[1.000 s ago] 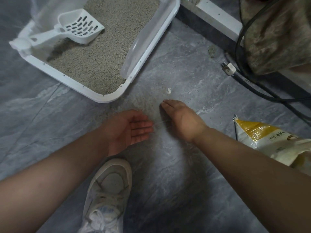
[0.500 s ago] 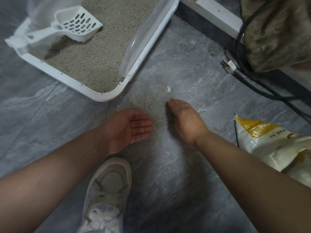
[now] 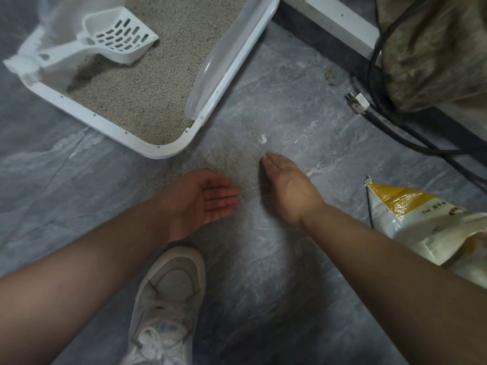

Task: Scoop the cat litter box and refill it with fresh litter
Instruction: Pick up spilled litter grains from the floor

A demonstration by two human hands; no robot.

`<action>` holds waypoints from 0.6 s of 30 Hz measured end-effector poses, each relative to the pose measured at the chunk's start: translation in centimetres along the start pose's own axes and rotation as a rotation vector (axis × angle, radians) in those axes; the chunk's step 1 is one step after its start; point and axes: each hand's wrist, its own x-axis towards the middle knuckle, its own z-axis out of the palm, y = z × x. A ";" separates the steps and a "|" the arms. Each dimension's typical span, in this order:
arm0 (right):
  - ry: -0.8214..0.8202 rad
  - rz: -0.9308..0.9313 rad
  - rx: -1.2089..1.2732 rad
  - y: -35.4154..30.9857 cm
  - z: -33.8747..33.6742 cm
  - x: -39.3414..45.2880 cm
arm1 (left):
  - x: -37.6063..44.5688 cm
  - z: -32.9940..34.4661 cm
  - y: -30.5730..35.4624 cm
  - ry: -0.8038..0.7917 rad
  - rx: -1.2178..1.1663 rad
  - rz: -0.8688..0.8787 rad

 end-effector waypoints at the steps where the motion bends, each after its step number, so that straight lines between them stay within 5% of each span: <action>1: 0.005 -0.010 0.037 0.0 0.0 -0.2 | 0.1 0.0 0.0 0.001 -0.001 -0.002; 7: 0.318 0.152 0.259 0.7 -0.9 0.3 | 0.4 0.3 0.1 0.007 -0.024 -0.014; 18: 0.132 0.141 0.140 0.8 0.0 3.2 | 1.9 0.3 0.4 -0.082 -0.091 -0.123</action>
